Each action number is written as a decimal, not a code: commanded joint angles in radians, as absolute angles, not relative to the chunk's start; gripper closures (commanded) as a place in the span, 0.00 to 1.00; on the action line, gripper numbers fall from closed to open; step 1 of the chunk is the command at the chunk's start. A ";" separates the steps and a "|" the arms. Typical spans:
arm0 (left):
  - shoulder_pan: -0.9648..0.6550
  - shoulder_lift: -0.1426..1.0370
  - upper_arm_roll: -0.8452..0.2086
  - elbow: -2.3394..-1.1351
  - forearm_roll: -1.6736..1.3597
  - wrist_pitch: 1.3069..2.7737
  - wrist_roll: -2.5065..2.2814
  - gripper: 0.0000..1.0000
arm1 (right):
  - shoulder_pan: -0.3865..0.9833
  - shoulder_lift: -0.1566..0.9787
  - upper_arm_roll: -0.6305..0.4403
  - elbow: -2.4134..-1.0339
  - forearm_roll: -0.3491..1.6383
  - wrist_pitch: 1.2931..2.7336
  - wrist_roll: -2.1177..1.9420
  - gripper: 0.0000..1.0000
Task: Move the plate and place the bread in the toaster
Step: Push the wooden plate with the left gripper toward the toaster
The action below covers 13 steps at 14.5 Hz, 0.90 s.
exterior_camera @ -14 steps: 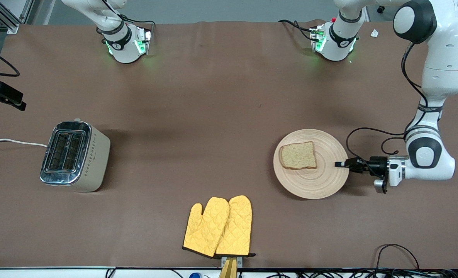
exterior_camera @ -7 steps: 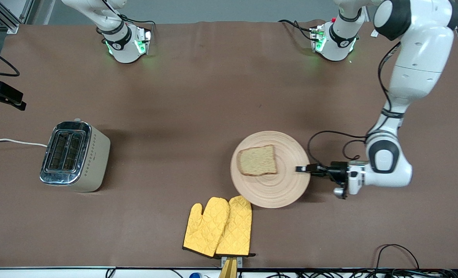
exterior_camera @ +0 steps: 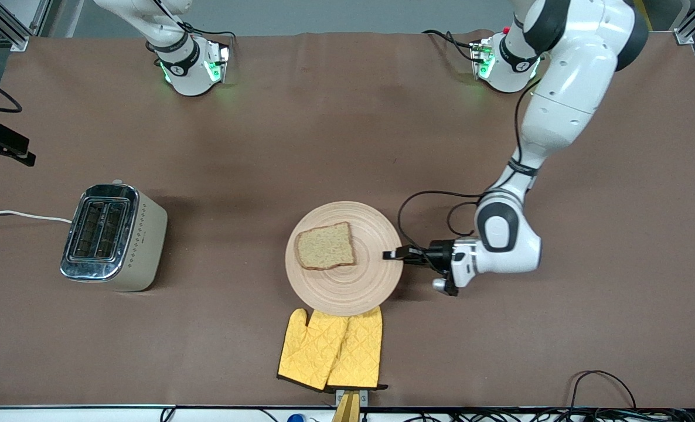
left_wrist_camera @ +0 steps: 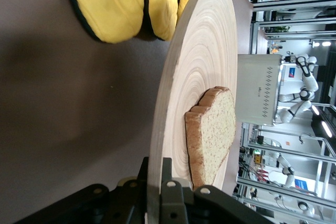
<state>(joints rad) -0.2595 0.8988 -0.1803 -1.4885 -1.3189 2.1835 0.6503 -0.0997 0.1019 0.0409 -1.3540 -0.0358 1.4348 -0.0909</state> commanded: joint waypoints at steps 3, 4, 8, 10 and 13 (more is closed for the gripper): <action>-0.402 0.945 -0.179 -1.442 -1.474 2.289 0.647 1.00 | -0.115 0.095 0.048 -1.362 -0.017 1.434 -0.107 0.00; -0.420 0.957 -0.179 -1.437 -1.506 2.292 0.647 1.00 | -0.115 0.095 0.048 -1.362 -0.017 1.434 -0.106 0.00; -0.492 0.986 -0.178 -1.398 -1.572 2.348 0.652 1.00 | -0.112 0.095 0.048 -1.362 -0.018 1.434 -0.110 0.00; -0.506 1.002 -0.178 -1.387 -1.572 2.359 0.653 1.00 | -0.114 0.095 0.048 -1.362 -0.017 1.434 -0.110 0.00; -0.515 1.006 -0.178 -1.382 -1.572 2.367 0.653 1.00 | -0.115 0.095 0.048 -1.362 -0.018 1.434 -0.110 0.00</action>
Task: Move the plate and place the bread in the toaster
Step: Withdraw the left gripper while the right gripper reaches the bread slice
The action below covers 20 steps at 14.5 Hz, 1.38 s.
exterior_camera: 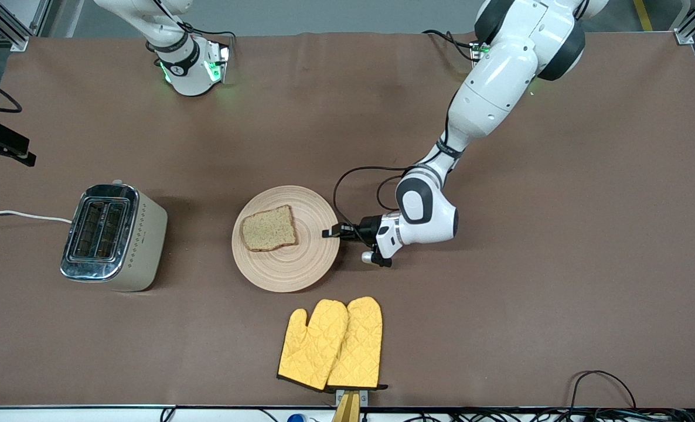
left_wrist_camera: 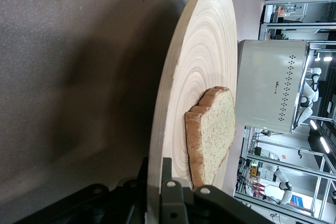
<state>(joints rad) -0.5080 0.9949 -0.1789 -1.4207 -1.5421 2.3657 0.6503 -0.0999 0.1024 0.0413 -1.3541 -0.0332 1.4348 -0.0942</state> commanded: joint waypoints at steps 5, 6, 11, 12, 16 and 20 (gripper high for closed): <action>-0.509 0.999 -0.176 -1.384 -1.565 2.367 0.638 0.45 | -0.109 0.095 0.048 -1.362 -0.018 1.430 -0.107 0.00; -0.508 0.993 -0.176 -1.385 -1.556 2.367 0.637 0.10 | -0.101 0.094 0.049 -1.364 -0.018 1.428 -0.104 0.00; -0.447 0.927 -0.115 -1.416 -1.305 2.375 0.481 0.00 | -0.089 0.113 0.054 -1.428 0.027 1.407 -0.092 0.00; -0.421 0.905 -0.117 -1.420 -1.213 2.370 0.430 0.00 | -0.086 0.118 0.052 -1.445 0.052 1.411 -0.081 0.00; -0.277 0.810 -0.117 -1.433 -0.909 2.234 0.348 0.00 | -0.008 0.166 0.054 -1.505 0.064 1.491 0.130 0.00; -0.132 0.703 -0.115 -1.440 -0.608 2.061 0.348 0.00 | 0.069 0.169 0.054 -1.670 0.064 1.705 0.251 0.00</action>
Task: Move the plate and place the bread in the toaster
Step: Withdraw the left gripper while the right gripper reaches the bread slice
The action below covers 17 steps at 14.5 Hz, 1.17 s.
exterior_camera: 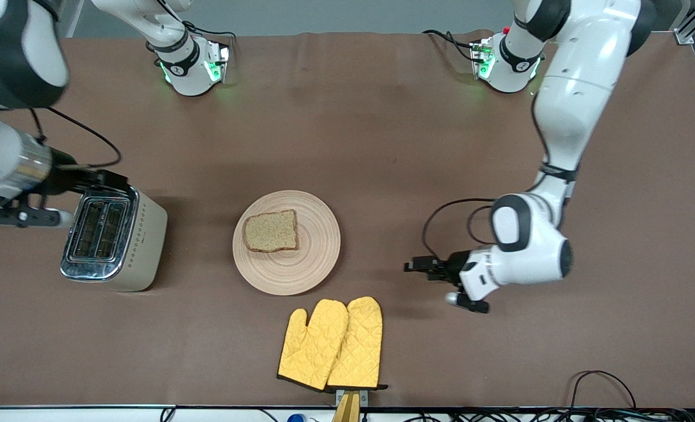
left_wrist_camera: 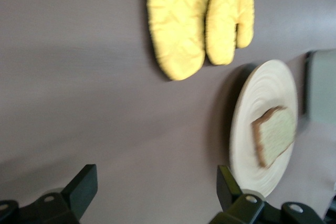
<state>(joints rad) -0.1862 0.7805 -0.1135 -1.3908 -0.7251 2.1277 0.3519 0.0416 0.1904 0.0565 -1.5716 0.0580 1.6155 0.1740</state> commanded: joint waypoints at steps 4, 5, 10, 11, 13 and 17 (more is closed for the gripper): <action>-0.020 0.566 -0.117 -1.439 -0.341 1.901 0.345 0.00 | 0.182 0.231 0.054 -1.761 0.064 1.839 0.466 0.00; -0.014 0.533 -0.114 -1.437 -0.306 1.866 0.341 0.00 | 0.205 0.265 0.054 -1.773 0.064 1.889 0.529 0.00; -0.009 0.326 -0.115 -1.472 -0.087 1.675 0.219 0.00 | 0.293 0.438 0.054 -1.778 0.064 2.094 0.603 0.00; -0.002 0.272 -0.114 -1.497 -0.078 1.669 0.210 0.00 | 0.299 0.466 0.055 -1.778 0.064 2.130 0.603 0.00; 0.021 0.175 -0.115 -1.554 -0.055 1.669 0.183 0.00 | 0.322 0.497 0.055 -1.779 0.064 2.187 0.603 0.00; 0.021 0.072 -0.120 -1.574 0.041 1.667 0.141 0.00 | 0.324 0.509 0.055 -1.790 0.064 2.206 0.603 0.00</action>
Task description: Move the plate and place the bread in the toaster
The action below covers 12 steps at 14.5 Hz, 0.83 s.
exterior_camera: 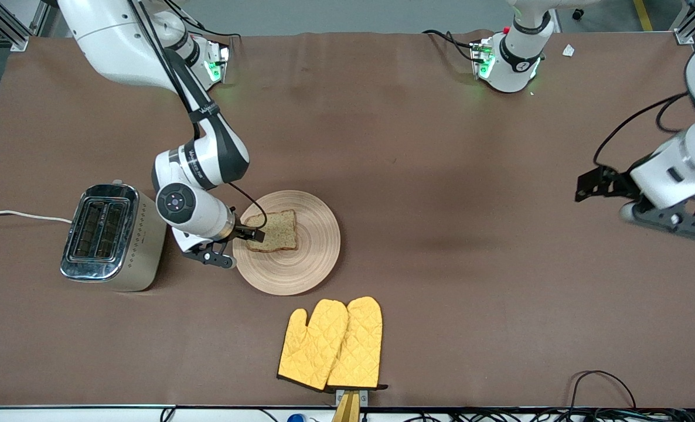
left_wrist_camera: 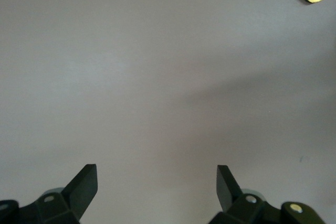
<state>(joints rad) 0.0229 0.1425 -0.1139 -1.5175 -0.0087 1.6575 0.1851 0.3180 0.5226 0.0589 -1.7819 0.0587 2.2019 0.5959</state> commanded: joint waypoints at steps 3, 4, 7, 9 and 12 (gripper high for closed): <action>0.025 0.074 -0.123 -1.536 0.087 1.667 0.114 0.00 | 0.325 0.521 0.055 -1.802 0.064 2.203 0.601 0.15; 0.025 0.075 -0.121 -1.525 0.087 1.667 0.114 0.00 | 0.324 0.525 0.055 -1.807 0.064 2.204 0.600 0.17; 0.023 0.095 -0.121 -1.467 0.072 1.664 0.114 0.00 | 0.321 0.534 0.055 -1.816 0.066 2.203 0.591 0.28; 0.025 0.095 -0.120 -1.462 0.052 1.634 0.112 0.00 | 0.318 0.534 0.058 -1.825 0.067 2.194 0.589 0.29; 0.040 0.095 -0.115 -1.462 0.021 1.597 0.068 0.00 | 0.319 0.534 0.064 -1.825 0.092 2.195 0.588 0.34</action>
